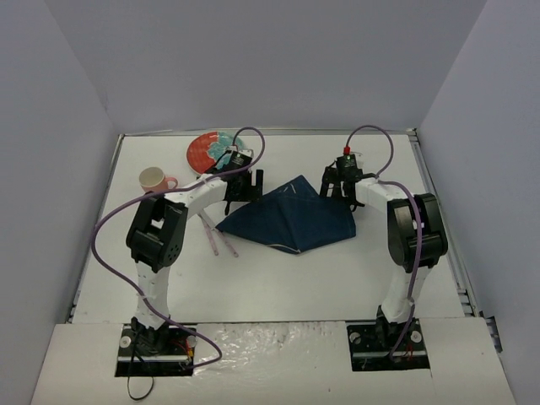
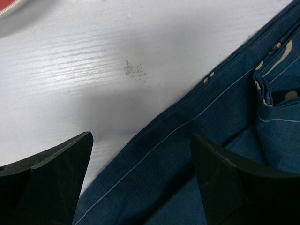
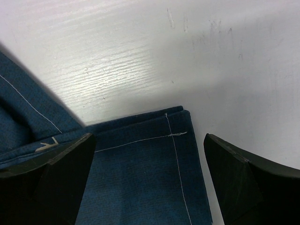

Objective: Set the dinner table for one person

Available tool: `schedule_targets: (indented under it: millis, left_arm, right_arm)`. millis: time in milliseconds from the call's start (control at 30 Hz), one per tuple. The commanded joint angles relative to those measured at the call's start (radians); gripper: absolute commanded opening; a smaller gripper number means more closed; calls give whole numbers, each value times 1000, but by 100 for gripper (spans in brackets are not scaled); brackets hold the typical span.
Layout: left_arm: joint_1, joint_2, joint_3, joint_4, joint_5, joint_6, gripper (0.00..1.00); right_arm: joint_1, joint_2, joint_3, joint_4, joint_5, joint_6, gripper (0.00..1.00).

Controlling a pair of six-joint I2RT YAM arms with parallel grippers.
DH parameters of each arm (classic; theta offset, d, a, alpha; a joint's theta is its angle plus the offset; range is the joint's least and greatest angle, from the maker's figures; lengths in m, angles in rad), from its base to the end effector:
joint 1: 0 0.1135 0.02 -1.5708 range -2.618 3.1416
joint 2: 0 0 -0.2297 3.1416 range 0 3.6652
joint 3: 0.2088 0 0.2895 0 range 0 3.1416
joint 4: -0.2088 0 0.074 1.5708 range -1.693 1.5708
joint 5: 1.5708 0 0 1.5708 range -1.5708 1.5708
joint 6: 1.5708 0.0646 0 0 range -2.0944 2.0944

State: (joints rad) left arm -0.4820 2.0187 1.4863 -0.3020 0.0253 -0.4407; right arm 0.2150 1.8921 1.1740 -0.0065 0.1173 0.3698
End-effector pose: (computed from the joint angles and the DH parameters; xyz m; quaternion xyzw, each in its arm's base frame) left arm 0.4308 -0.2272 0.1258 0.0238 0.9326 -0.1708 0.3170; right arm 0.4400 0.0883 0.0987 0.0944 0.9057 0.0670 0.4079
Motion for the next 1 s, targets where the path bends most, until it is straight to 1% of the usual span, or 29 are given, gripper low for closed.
schedule_targets:
  millis: [0, 200, 267, 367, 433, 467, 567, 633, 700, 733, 767, 800, 833, 900, 967]
  left_arm:
    - [8, 1, 71, 37, -3, 40, 79]
    - [8, 56, 68, 35, -4, 48, 77]
    - [8, 73, 63, 33, -1, 43, 75]
    - [8, 94, 52, 35, -2, 39, 67]
    - [8, 102, 45, 37, -7, 36, 60]
    - [8, 105, 42, 38, -6, 35, 55]
    - [4, 116, 37, 37, 5, 30, 35]
    - [0, 119, 34, 39, 8, 29, 15]
    - [-5, 123, 28, 42, 14, 28, 2]
    - [-6, 126, 29, 41, 18, 28, 0]
    - [-7, 127, 27, 42, 22, 26, 0]
    - [-9, 129, 25, 43, 26, 23, 0]
    - [-9, 128, 22, 45, 27, 19, 0]
    - [-9, 126, 16, 49, 21, 15, 0]
    - [-7, 124, 16, 50, 14, 11, 0]
  right_arm:
    - [-11, 10, 7, 26, 29, 4, 96]
    - [-11, 15, -34, 26, 10, 15, 96]
    - [-11, 18, -45, 26, 8, 14, 91]
    - [-11, 29, -53, 26, -10, 15, 79]
    - [-11, 32, -54, 26, -25, 21, 69]
    - [-11, 32, -55, 26, -26, 22, 65]
    - [-12, 33, -56, 26, -19, 20, 52]
    - [-15, 26, -50, 25, -21, 20, 42]
    - [-19, 17, -41, 25, -24, 19, 27]
    - [-19, 13, -36, 24, -27, 19, 22]
    - [-21, 7, -27, 22, -30, 19, 16]
    - [-23, -4, -15, 19, -34, 18, 7]
    - [-23, -12, -4, 17, -38, 18, 3]
    - [-26, -22, 12, 14, -47, 18, 0]
    - [-33, -43, 39, 11, -64, 20, 0]
